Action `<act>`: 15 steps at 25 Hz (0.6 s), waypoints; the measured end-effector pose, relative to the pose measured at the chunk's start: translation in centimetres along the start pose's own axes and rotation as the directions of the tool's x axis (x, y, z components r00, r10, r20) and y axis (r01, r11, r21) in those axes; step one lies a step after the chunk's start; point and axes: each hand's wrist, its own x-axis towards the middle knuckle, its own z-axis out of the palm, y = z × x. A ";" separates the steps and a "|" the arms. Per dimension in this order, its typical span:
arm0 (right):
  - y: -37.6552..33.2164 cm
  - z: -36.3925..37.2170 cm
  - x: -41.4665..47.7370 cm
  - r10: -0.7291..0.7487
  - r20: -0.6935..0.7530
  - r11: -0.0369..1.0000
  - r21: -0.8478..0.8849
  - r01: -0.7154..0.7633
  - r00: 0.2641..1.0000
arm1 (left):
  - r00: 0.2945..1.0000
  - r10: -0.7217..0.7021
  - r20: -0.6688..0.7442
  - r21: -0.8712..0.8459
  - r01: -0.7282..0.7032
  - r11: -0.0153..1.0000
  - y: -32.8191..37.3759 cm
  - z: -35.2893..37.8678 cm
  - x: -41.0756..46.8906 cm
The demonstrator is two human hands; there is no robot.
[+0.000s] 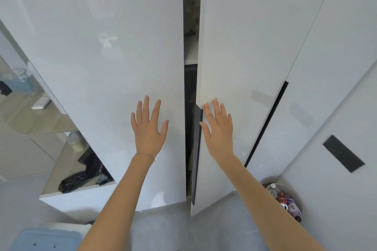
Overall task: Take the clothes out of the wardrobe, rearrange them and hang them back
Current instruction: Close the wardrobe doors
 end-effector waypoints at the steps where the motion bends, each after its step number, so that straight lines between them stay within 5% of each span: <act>1: -0.1 0.6 0.6 0.001 -0.004 0.999 -0.039 -0.001 1.000 | 1.000 0.017 0.003 0.005 -0.017 1.000 -0.6 0.5 0.8; 15: -1.7 4.8 7.4 0.063 0.077 0.985 -0.163 -0.050 0.995 | 0.996 0.063 -0.071 0.068 -0.058 0.996 -6.0 3.9 4.5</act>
